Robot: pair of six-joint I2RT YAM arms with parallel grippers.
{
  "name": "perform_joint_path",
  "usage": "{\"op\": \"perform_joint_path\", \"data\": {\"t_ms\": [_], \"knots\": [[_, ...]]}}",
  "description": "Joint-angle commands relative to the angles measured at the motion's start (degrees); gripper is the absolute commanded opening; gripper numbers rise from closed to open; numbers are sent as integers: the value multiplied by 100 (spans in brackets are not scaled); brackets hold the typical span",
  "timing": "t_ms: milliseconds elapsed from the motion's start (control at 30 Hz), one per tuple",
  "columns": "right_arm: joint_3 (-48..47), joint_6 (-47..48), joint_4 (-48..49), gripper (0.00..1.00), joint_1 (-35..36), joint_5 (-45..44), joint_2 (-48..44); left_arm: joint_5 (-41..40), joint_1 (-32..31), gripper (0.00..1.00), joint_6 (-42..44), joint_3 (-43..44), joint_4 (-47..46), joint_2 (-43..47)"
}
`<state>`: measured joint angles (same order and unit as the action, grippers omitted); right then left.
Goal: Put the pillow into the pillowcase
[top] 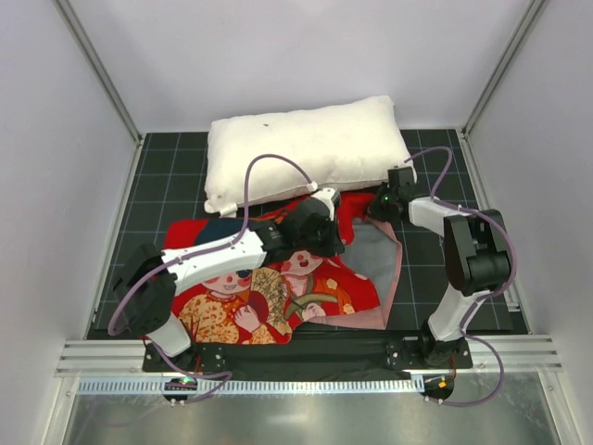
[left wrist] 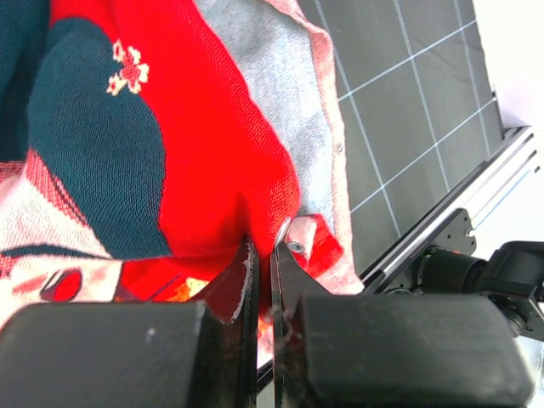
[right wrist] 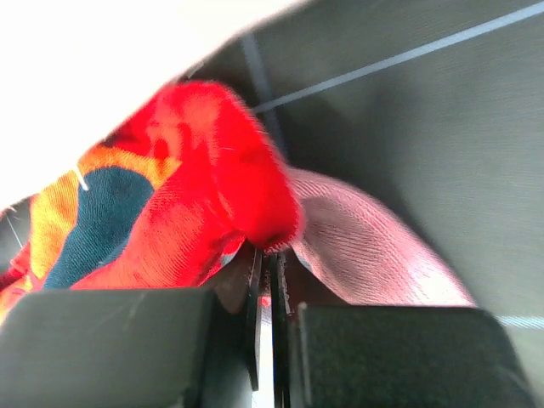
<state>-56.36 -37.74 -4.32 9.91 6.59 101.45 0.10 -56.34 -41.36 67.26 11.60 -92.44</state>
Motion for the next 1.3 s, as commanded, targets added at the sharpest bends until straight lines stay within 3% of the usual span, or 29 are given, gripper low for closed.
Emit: {"op": "perform_joint_path", "data": {"t_ms": [0, 233, 500, 600, 633, 667, 733, 833, 900, 933, 1067, 1100, 1167, 1267], "knots": [[-244, 126, -252, 4, -428, -97, -600, 218, 17, 0, 41, 348, -131, -203], [-437, 468, -745, 4, -1553, 1343, -530, 701, -79, 0, -117, 814, -403, -950], [-771, 223, -588, 5, -2344, 1907, -231, 992, -518, 0, -337, 1631, -737, -2065], [-727, 74, -421, 17, -2468, 1881, -152, 1246, -703, 1, -486, 1895, -930, -2391], [-727, 65, -447, 48, -2468, 1811, -143, 1508, -729, 8, -530, 1930, -1131, -2558], [-675, 65, -456, 61, -2468, 1828, -204, 1641, -738, 14, -574, 1966, -1151, -2646], [-457, 73, -325, 65, -2468, 1785, -388, 1818, -738, 54, -505, 1940, -1283, -2656], [-253, 134, -271, 66, -2468, 1644, -871, 1363, -677, 73, -224, 1554, -1047, -2262], [-139, 187, -350, 66, -2468, 1573, -1239, 993, -511, 81, -144, 1090, -844, -1648], [-43, 222, -377, 68, -2468, 1591, -1363, 914, -432, 96, -100, 965, -704, -1428], [309, 407, -386, 78, -2197, 1530, -2119, 54, -229, 100, 181, 595, 908, -129], [388, 486, -394, 85, -1847, 1442, -2416, -740, -89, 100, 147, 490, 1254, 41], [476, 748, -656, 91, -1319, 1127, -2612, -1369, 192, 100, -334, 227, 1870, 445], [520, 934, -921, 91, -273, 695, -2762, -1128, 1061, 100, -818, -949, 1760, 1437]]}}
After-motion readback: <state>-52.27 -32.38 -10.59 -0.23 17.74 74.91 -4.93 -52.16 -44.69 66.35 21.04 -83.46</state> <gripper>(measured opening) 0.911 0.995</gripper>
